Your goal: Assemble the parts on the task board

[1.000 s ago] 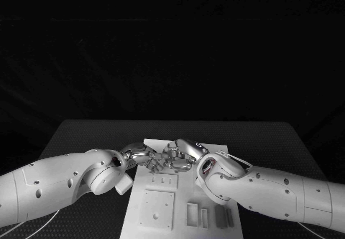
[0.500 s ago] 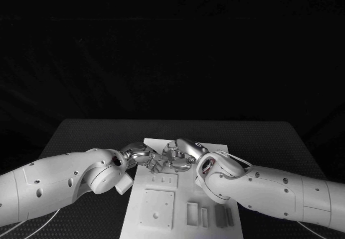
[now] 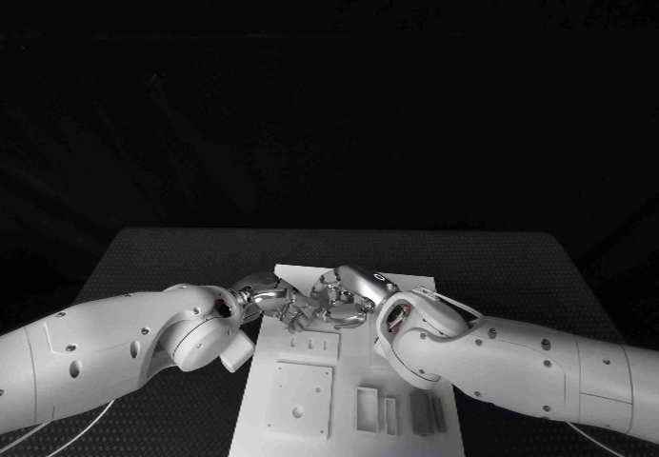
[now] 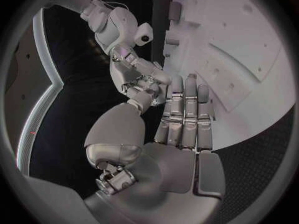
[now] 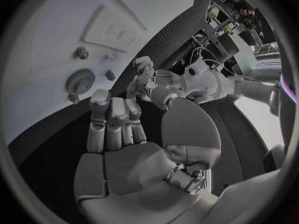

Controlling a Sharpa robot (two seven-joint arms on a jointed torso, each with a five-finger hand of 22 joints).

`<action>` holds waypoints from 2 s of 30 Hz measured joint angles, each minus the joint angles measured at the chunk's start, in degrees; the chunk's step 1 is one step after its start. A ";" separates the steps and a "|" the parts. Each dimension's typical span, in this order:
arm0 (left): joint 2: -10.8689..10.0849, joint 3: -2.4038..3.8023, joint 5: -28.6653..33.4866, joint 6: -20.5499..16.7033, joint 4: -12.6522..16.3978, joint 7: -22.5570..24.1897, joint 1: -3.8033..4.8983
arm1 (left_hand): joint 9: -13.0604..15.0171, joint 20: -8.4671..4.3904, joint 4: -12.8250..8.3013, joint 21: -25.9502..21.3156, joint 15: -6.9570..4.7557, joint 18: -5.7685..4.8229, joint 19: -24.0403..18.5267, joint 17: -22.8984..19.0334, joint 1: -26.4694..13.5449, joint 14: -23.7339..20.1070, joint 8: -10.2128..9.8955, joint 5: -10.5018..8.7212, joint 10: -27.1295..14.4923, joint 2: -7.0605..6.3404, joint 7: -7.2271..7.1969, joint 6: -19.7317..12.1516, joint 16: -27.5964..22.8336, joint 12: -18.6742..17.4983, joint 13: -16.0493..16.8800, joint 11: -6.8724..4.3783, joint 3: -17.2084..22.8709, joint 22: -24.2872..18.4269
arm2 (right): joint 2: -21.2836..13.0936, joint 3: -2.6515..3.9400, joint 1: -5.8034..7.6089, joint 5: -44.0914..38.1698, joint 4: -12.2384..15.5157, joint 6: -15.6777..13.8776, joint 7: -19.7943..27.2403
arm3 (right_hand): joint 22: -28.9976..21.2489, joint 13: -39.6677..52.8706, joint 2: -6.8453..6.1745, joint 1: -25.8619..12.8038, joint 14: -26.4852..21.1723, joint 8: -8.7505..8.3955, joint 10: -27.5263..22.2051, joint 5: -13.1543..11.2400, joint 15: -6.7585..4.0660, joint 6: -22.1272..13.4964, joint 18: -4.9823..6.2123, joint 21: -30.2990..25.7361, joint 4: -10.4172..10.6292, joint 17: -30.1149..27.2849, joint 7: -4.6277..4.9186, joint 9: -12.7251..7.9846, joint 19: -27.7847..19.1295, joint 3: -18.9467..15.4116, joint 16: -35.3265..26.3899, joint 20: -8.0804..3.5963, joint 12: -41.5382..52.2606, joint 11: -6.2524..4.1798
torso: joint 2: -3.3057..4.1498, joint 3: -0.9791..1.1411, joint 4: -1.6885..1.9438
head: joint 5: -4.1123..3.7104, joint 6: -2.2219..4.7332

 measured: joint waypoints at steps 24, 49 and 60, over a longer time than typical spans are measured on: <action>0.51 -0.08 1.18 -1.06 -0.01 -0.97 -0.01 | 2.23 -0.77 -4.01 2.66 -0.82 -0.51 -0.47 1.38 -9.13 0.81 0.80 14.32 2.38 0.63 0.45 1.19 2.71 1.55 3.04 -1.32 7.49 -0.02 | 0.02 -0.04 0.02 0.83 0.02 0.00 0.13 | 0.00 -0.38 -0.31 0.30 -0.29 0.04 -0.89 -0.04 -0.11 0.19 0.01 -0.12 0.02 0.00 -0.19 0.16 -0.11 0.33 -0.29 0.10 -0.66 0.11 | 0.00 -0.01 0.01 | 0.01 -0.21; 0.33 0.01 -4.71 -1.27 -1.01 -1.82 0.10 | 2.64 -1.17 -3.21 4.66 -1.02 -0.91 -0.88 1.67 -7.34 1.02 0.56 5.32 2.48 -1.09 0.33 1.71 3.99 1.55 3.83 -1.27 9.06 -0.03 | -6.11 -0.23 0.09 12.79 0.72 -2.35 11.12 | -0.10 -3.45 -8.42 -3.30 -7.69 -8.69 -11.24 7.36 5.62 -6.80 -1.46 -3.14 1.81 0.23 6.59 -3.97 -7.19 -11.82 -2.27 2.02 -3.18 6.57 | -0.01 0.13 -0.09 | 0.41 -0.22; 1.58 -0.07 -9.88 -1.40 -3.54 -3.46 0.09 | 3.05 -3.04 -3.12 8.71 -3.09 -1.07 1.00 4.11 -6.47 3.09 0.09 5.74 5.17 -1.39 0.29 2.16 9.51 3.25 5.63 -2.47 8.63 -0.03 | -10.90 0.37 3.11 27.16 -2.16 -2.94 15.53 | -0.12 -5.13 -6.54 -3.96 -8.98 -8.32 -12.17 10.32 5.23 -7.46 -1.45 -4.46 2.81 -1.02 7.05 -4.02 -8.65 -13.13 -3.13 2.50 -3.04 6.24 | -0.74 0.49 -0.58 | 1.05 -0.28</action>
